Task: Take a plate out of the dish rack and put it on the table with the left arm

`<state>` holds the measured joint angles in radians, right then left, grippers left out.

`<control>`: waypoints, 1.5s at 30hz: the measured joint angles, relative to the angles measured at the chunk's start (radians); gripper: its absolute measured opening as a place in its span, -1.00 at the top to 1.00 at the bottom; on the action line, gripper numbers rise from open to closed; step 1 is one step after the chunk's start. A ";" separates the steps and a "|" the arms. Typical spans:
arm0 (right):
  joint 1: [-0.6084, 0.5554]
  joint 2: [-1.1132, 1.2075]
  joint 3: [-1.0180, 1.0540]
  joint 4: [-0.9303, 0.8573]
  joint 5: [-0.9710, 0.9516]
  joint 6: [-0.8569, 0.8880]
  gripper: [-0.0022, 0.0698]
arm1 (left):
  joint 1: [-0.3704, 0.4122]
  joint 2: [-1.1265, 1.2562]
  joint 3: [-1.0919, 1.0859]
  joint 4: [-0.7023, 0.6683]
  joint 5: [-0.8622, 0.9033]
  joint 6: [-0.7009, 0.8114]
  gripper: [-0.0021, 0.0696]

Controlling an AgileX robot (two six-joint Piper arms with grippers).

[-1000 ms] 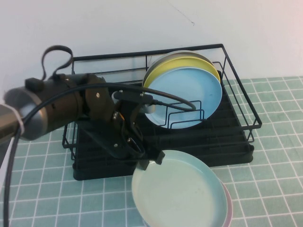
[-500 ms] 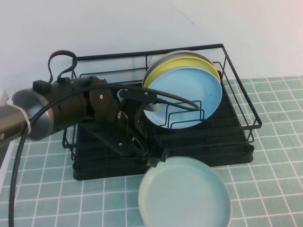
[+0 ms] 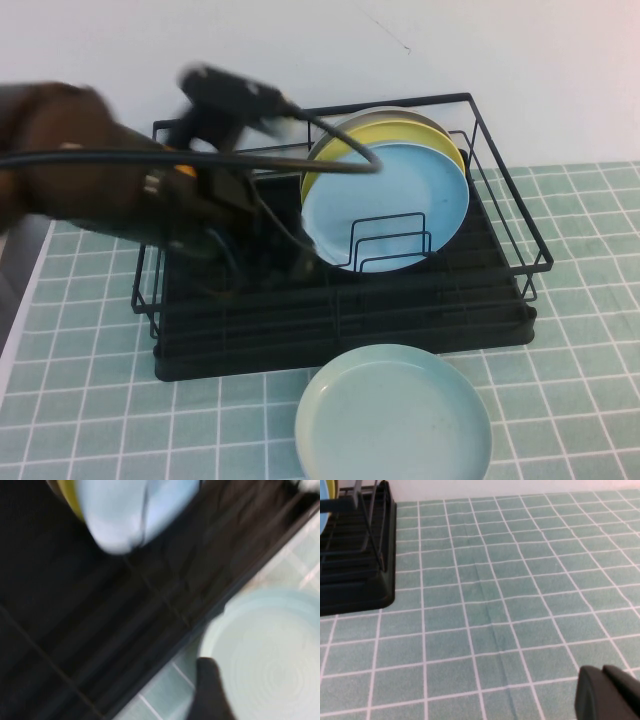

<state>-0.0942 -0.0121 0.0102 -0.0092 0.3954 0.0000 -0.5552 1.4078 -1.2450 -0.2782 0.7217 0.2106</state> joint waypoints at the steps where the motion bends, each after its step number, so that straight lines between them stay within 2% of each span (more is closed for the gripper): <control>1: 0.000 0.000 0.000 0.000 0.000 0.000 0.95 | 0.000 -0.037 0.000 0.016 -0.003 -0.005 -0.11; 4: 0.000 0.000 0.000 0.000 0.000 0.000 0.95 | 0.000 -0.167 0.000 0.080 -0.001 -0.014 0.30; 6: 0.000 0.000 0.000 0.000 0.000 0.000 0.95 | 0.000 -0.244 0.000 0.119 0.024 -0.014 0.64; 8: 0.000 0.000 0.000 0.000 0.000 0.000 0.95 | 0.000 -0.305 0.000 0.146 0.059 -0.014 0.81; 10: 0.000 0.000 0.000 0.000 0.000 0.000 0.95 | 0.000 -0.355 0.000 0.167 0.103 -0.014 0.88; 16: 0.000 0.000 0.000 0.000 0.000 0.000 0.95 | 0.000 -0.484 0.110 0.173 0.169 -0.028 0.94; 23: 0.000 0.000 0.000 0.000 0.000 0.000 0.95 | 0.000 -0.639 0.463 0.118 0.040 -0.066 0.94; 29: 0.000 0.000 0.000 0.000 0.000 0.000 0.95 | 0.000 -0.695 0.644 0.067 -0.030 -0.071 0.94; 45: 0.000 0.000 0.000 0.002 0.000 0.000 0.95 | 0.000 -0.695 0.677 0.061 -0.011 -0.075 0.95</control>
<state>-0.0942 -0.0121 0.0102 -0.0075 0.3954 0.0000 -0.5552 0.7131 -0.5679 -0.2175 0.7104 0.1359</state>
